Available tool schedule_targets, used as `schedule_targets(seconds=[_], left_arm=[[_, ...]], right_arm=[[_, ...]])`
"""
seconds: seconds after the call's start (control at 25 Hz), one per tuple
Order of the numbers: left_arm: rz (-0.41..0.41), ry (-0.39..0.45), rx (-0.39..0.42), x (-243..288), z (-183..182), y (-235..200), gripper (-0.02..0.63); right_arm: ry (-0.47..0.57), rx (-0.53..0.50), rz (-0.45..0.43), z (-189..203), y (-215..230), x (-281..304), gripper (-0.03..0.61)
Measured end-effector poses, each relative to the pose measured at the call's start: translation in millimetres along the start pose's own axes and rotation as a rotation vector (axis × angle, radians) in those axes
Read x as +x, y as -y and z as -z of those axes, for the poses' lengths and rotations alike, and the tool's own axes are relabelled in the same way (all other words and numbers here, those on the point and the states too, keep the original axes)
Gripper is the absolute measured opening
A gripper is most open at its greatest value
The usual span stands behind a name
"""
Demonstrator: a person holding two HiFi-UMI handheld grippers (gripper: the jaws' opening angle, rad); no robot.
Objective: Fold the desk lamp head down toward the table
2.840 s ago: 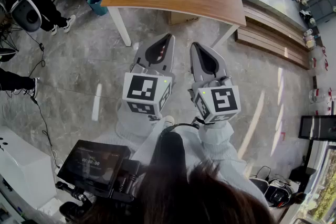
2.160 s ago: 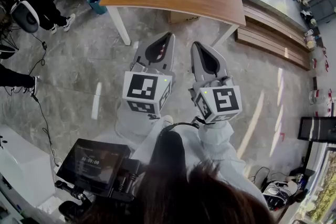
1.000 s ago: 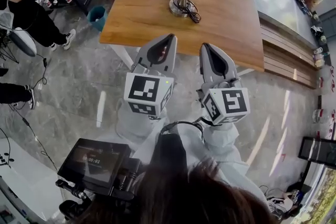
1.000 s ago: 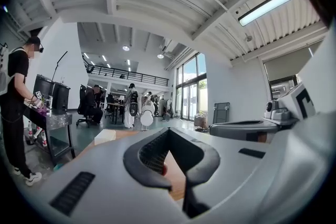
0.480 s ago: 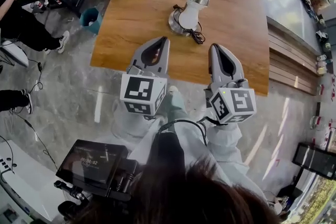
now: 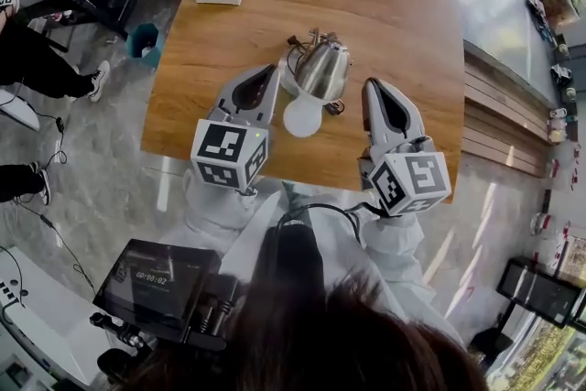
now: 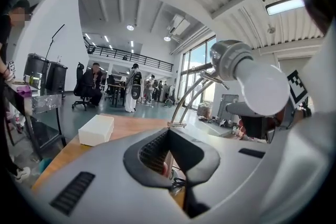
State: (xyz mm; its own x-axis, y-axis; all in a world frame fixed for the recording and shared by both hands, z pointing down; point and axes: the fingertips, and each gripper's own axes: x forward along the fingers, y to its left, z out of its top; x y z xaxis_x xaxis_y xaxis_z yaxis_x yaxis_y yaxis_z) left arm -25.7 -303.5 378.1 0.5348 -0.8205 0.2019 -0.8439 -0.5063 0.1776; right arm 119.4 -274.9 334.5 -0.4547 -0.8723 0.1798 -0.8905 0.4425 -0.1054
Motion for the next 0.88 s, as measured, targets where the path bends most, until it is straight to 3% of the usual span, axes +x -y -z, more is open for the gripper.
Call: schedule_targets(seconds=[0.16, 0.28, 0.48, 0.64, 0.88], left_arm=[[0.112, -0.027, -0.057, 24.2, -6.2, -6.4, 0.002], [0.247, -0.109, -0.118, 38.7, -10.0, -1.5, 0.002], [0.466, -0.238, -0.273, 57.4, -16.4, 3.3, 0.002], [0.598, -0.271, -0.441, 59.0, -28.1, 0.7, 0.061], [0.816, -0.374, -0.812, 57.0, -42.0, 12.6, 0.189]], right_arm=[[-0.043, 0.019, -0.016, 8.3, 7.3, 27.0, 0.0], [-0.048, 0.024, -0.047, 20.8, 10.3, 42.4, 0.001], [-0.097, -0.062, -0.134, 69.3, 10.9, 75.4, 0.002], [-0.146, -0.074, -0.215, 92.6, 1.9, 94.2, 0.037], [-0.204, -0.111, -0.264, 113.4, 2.5, 116.7, 0.148]])
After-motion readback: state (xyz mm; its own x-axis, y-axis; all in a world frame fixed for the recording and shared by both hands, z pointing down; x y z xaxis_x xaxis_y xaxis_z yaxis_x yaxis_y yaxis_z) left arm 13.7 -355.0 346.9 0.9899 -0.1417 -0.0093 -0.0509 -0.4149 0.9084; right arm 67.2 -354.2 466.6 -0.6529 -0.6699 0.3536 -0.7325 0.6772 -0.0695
